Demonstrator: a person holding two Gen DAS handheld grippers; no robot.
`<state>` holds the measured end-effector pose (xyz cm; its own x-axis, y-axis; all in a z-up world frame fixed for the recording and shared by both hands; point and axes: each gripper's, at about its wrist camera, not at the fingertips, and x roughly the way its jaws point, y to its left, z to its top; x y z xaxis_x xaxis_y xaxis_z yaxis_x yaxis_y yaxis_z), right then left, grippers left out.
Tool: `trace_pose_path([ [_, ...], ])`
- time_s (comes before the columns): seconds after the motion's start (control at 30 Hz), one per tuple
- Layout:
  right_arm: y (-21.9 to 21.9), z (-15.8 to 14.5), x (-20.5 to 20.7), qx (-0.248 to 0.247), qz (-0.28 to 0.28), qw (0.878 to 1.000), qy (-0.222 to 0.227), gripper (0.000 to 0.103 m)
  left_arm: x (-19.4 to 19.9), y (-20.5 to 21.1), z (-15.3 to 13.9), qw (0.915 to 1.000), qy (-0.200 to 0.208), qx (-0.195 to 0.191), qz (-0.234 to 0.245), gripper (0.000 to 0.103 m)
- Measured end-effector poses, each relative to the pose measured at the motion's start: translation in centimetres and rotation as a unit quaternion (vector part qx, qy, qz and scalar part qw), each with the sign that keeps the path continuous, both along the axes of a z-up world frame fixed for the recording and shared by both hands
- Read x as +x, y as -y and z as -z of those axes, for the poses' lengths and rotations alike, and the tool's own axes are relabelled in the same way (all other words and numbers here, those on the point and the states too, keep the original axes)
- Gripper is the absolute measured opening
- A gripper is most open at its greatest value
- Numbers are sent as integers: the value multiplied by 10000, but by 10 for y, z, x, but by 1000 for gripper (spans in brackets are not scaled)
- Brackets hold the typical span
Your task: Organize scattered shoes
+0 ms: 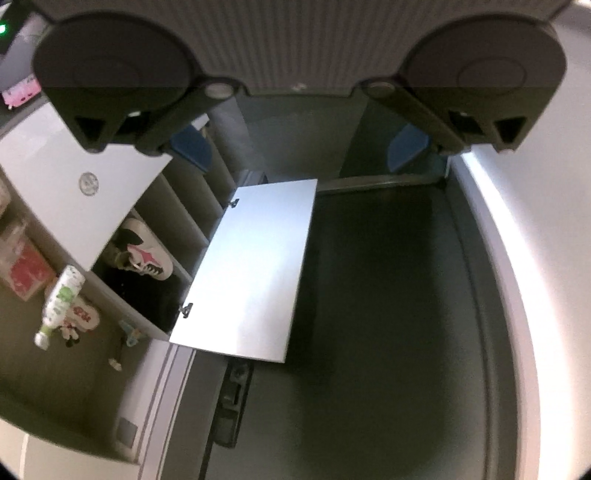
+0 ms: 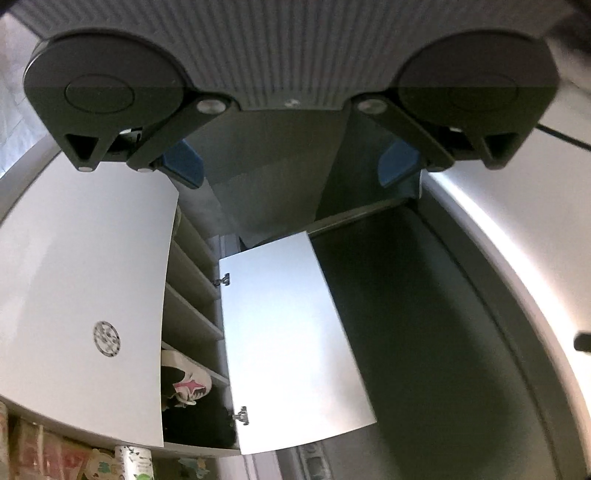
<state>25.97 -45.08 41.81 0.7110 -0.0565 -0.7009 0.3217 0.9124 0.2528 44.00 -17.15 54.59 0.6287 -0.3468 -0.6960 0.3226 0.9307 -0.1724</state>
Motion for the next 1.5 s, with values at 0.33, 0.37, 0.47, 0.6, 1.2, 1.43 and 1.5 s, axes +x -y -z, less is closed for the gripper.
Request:
trace_pose_path([
  [0.33,-35,-41,129,256,2942,9553,-112,103,252,3,37,9386,76,475,3417,103],
  [0.37,-45,-49,141,357,2999,9533,-48,103,271,0,36,9261,238,600,3717,103],
  [0.47,-58,-69,160,123,3528,9355,-127,103,301,-1,30,9055,610,701,4141,103],
  [0.6,-61,-88,168,-85,4361,8998,-107,103,308,45,30,8901,803,337,4475,103],
  [1.2,143,-58,214,-633,4602,8855,-109,103,307,303,51,8236,1574,-45,5449,100],
  [1.43,173,-52,164,-1184,4978,8552,-819,103,293,425,62,7534,1152,-399,6462,99],
  [1.5,166,-52,152,-1166,5336,8320,-972,103,287,447,72,7090,1049,-487,6957,99],
])
